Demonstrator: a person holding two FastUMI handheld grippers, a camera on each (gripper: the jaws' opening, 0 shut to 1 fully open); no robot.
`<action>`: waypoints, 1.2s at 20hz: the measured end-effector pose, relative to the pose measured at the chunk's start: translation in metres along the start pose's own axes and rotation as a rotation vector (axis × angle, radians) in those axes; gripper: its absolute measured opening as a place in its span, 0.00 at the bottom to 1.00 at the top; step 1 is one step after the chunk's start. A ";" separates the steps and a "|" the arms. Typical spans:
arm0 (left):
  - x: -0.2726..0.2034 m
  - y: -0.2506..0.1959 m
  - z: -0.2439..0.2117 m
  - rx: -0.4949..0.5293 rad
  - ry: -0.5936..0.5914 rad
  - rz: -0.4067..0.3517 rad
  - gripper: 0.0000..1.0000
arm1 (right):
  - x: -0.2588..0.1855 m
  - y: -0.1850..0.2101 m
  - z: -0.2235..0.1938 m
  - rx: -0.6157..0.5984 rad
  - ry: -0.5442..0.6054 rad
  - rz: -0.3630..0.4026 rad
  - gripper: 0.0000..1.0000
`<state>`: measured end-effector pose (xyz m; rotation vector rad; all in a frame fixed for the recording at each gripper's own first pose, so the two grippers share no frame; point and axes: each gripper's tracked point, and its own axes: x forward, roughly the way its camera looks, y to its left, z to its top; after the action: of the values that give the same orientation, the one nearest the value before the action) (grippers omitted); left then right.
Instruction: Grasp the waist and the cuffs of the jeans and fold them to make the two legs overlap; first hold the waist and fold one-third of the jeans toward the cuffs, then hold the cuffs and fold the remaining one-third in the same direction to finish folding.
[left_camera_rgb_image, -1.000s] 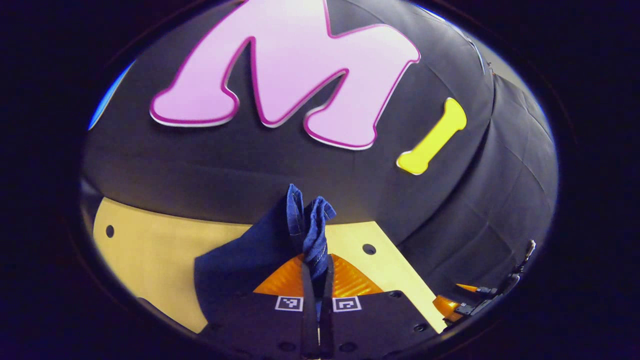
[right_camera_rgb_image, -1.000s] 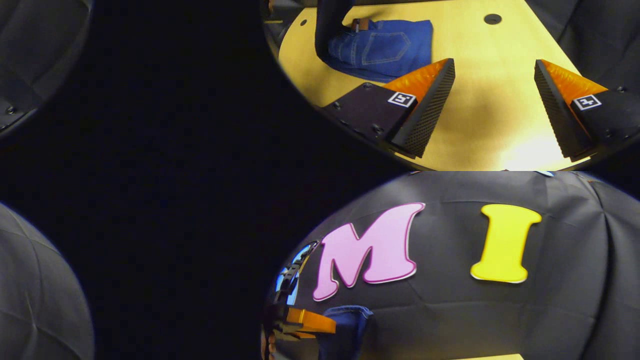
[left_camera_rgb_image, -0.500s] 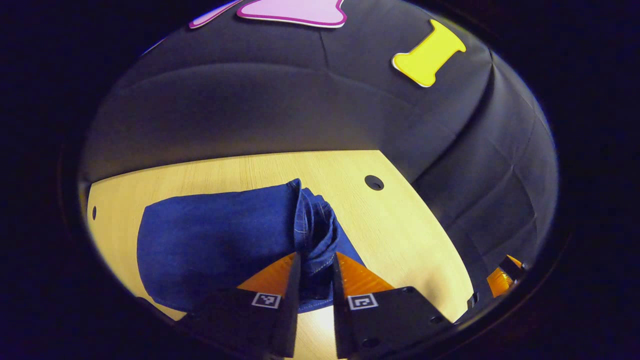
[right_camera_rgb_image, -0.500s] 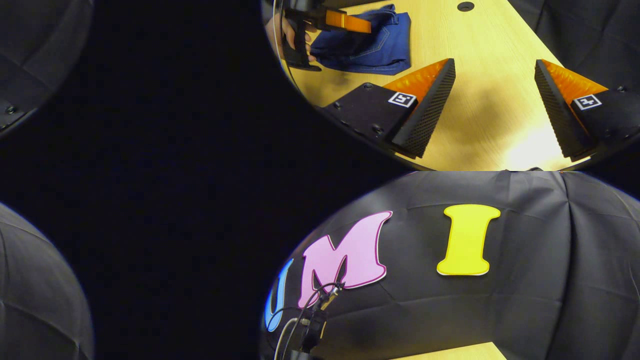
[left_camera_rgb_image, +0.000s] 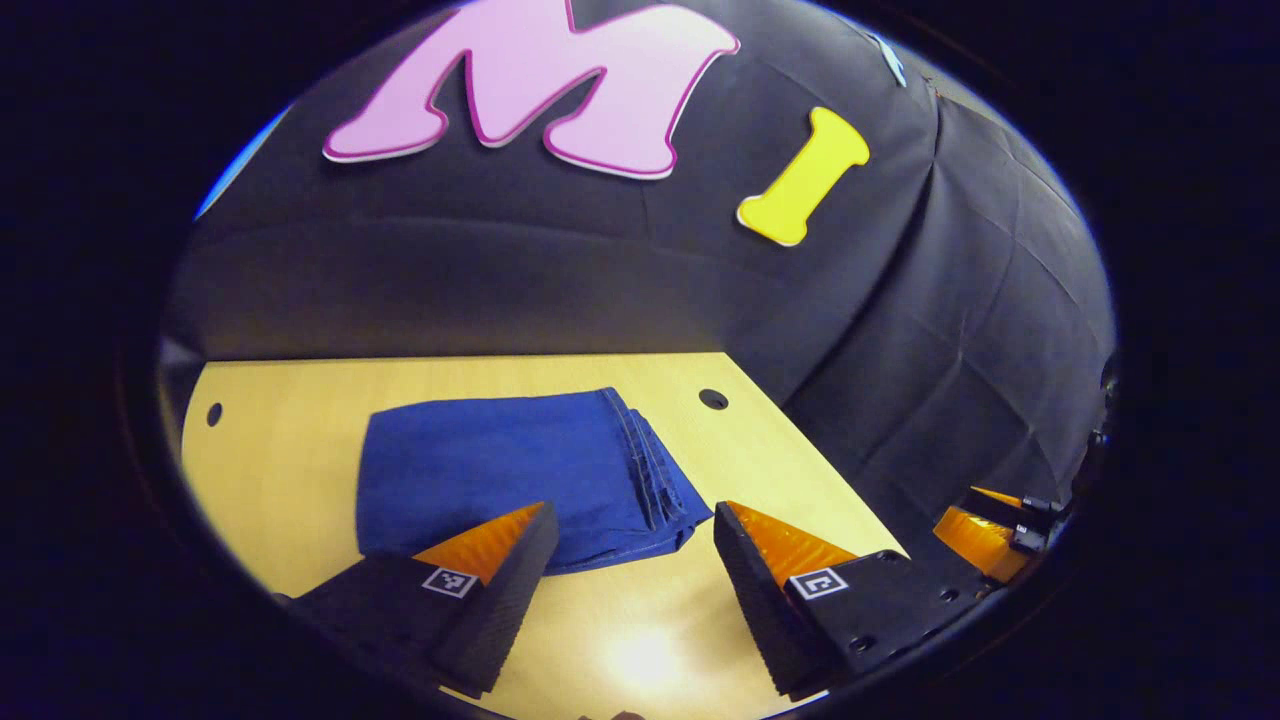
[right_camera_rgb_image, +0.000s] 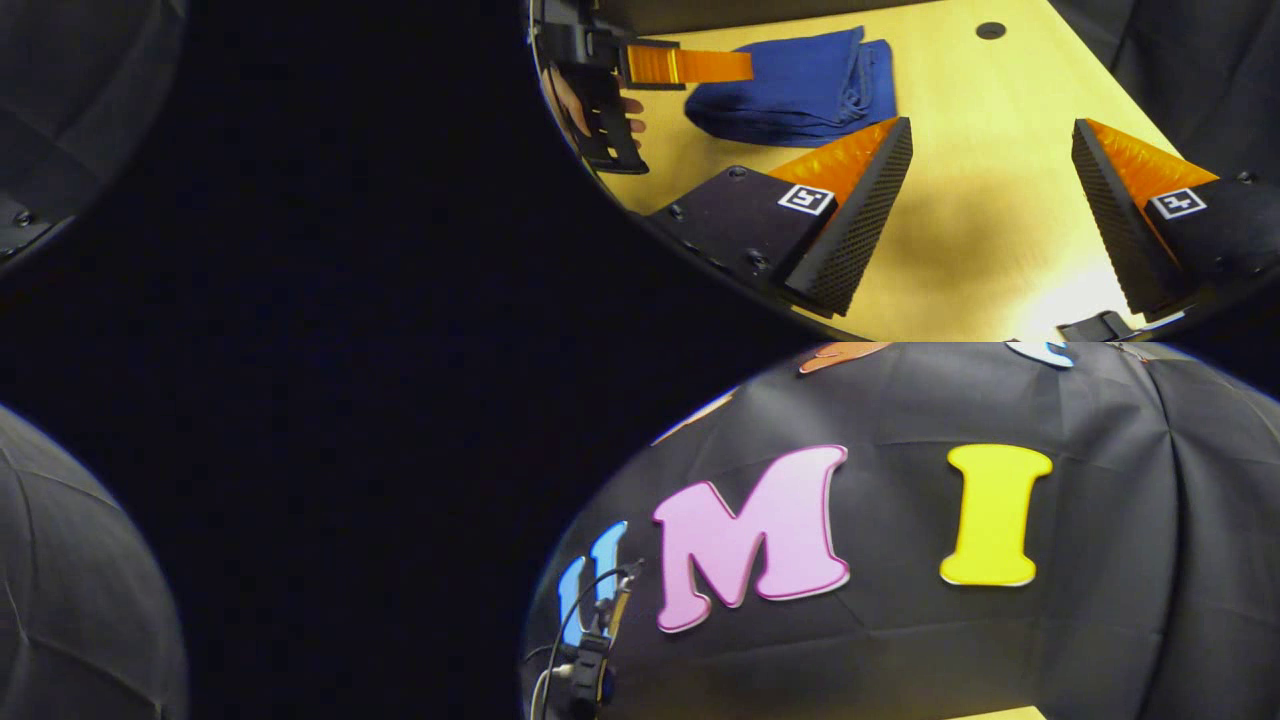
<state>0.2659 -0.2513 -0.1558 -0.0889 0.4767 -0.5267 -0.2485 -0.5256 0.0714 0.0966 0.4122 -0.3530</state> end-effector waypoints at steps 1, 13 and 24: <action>-0.026 0.008 0.006 0.014 -0.045 0.016 0.97 | -0.012 0.011 0.005 -0.007 -0.012 0.019 0.98; -0.339 0.055 0.050 -0.036 -0.490 0.167 0.96 | -0.183 0.137 0.095 -0.091 -0.260 0.179 0.98; -0.472 0.115 -0.031 -0.070 -0.568 0.399 0.96 | -0.285 0.165 0.057 -0.060 -0.294 0.202 0.97</action>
<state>-0.0529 0.0861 -0.0108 -0.1984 -0.0483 -0.0781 -0.4131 -0.2906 0.2431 0.0265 0.1199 -0.1518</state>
